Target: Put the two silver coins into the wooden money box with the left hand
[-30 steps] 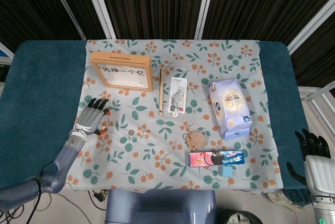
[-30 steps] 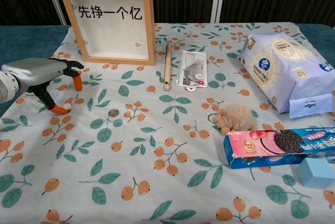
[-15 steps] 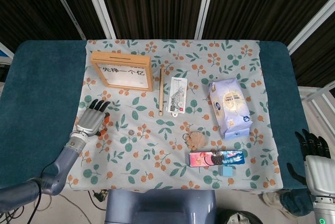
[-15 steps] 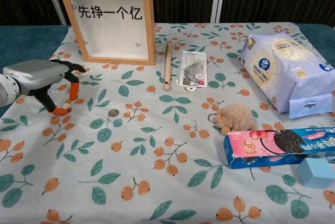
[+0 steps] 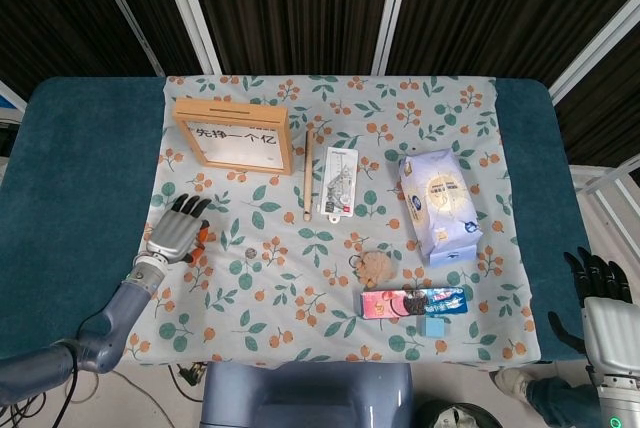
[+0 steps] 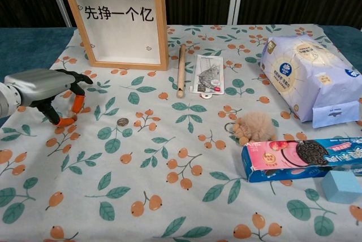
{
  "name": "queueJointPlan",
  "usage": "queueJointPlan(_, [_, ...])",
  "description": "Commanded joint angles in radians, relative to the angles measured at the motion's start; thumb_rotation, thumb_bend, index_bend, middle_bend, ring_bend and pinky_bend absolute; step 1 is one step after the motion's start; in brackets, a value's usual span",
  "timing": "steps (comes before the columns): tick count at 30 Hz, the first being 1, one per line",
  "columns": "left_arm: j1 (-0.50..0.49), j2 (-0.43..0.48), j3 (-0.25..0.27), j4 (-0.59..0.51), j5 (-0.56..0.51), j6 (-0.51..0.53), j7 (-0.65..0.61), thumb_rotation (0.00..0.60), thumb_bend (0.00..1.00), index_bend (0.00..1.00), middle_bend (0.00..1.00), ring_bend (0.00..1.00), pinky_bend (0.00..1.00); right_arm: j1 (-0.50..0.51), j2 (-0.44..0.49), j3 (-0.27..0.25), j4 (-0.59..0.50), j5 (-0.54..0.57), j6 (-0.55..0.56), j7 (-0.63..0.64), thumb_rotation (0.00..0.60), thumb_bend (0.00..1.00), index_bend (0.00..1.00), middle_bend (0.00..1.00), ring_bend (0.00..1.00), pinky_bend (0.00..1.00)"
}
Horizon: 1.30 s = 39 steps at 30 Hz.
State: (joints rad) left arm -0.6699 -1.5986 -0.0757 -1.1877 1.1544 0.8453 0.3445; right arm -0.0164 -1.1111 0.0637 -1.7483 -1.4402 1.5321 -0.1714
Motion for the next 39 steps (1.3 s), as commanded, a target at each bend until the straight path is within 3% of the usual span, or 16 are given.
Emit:
queueJointPlan(1, [0.000,-0.002,0.002,0.008,0.000,0.004,0.009,0.600,0.44,0.64,0.08,0.00,0.00,0.000,0.000,0.000,-0.001,0.002,-0.001,0.000,0.600,0.37,0.10,0.05,0.00,0.00])
queueJointPlan(14, [0.001,-0.010,0.001,0.013,-0.045,0.027,0.117,0.600,0.51,0.63,0.08,0.00,0.00,0.000,0.004,0.000,-0.011,0.012,-0.007,0.002,0.600,0.37,0.10,0.05,0.00,0.00])
queueJointPlan(22, [-0.002,0.071,-0.024,-0.113,-0.042,0.047,0.110,0.600,0.53,0.63,0.08,0.00,0.00,0.001,0.006,0.001,-0.012,0.015,-0.009,0.004,0.600,0.37,0.10,0.05,0.00,0.00])
queueJointPlan(26, [-0.007,0.166,-0.045,-0.236,-0.021,0.072,0.112,0.600,0.53,0.63,0.08,0.00,0.00,-0.001,0.007,0.002,-0.013,0.018,-0.008,0.006,0.600,0.37,0.10,0.05,0.00,0.00])
queueJointPlan(31, [-0.042,0.340,-0.121,-0.435,-0.068,0.026,0.075,0.600,0.56,0.65,0.10,0.00,0.00,-0.002,0.008,0.005,-0.017,0.028,-0.009,0.013,0.600,0.37,0.10,0.05,0.00,0.00])
queueJointPlan(39, [-0.188,0.563,-0.253,-0.548,-0.241,-0.099,0.135,0.600,0.56,0.66,0.10,0.00,0.00,-0.008,0.015,0.016,-0.022,0.054,-0.006,0.038,0.600,0.37,0.10,0.05,0.00,0.00])
